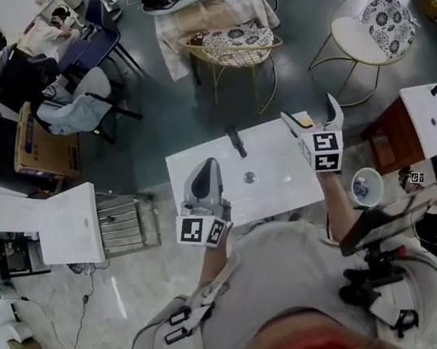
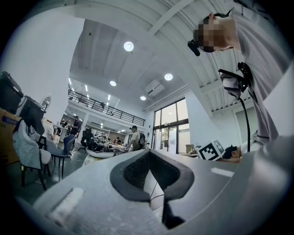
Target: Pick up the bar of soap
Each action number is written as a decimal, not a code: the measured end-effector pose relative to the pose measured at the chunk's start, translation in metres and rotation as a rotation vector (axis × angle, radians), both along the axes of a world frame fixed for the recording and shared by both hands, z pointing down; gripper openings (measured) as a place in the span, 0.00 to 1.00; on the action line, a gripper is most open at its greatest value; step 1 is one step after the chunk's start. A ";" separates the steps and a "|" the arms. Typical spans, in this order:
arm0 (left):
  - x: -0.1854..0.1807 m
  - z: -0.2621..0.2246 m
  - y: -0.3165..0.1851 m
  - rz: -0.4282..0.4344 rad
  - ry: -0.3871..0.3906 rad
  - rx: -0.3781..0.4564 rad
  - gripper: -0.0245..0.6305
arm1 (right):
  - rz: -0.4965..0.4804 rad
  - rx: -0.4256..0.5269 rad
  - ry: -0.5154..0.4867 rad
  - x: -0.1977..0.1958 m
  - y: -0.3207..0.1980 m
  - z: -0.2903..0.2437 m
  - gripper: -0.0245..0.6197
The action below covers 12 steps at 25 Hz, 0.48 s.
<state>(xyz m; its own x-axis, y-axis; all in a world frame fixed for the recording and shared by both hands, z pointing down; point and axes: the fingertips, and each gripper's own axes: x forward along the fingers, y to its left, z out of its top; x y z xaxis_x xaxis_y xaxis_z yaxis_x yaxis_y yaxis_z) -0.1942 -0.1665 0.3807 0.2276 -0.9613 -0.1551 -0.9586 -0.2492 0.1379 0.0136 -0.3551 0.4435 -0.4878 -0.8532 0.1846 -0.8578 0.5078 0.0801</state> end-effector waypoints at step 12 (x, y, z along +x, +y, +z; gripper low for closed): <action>-0.004 0.001 0.008 -0.013 -0.031 -0.008 0.04 | 0.082 -0.217 0.157 0.047 -0.053 0.172 0.76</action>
<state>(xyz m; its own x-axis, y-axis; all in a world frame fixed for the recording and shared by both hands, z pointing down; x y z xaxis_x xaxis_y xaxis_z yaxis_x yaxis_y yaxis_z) -0.1986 -0.1585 0.3815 0.2198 -0.9654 -0.1400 -0.9656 -0.2358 0.1098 0.0607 -0.4079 0.6150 -0.3696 -0.8207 0.4357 -0.8824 0.4569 0.1122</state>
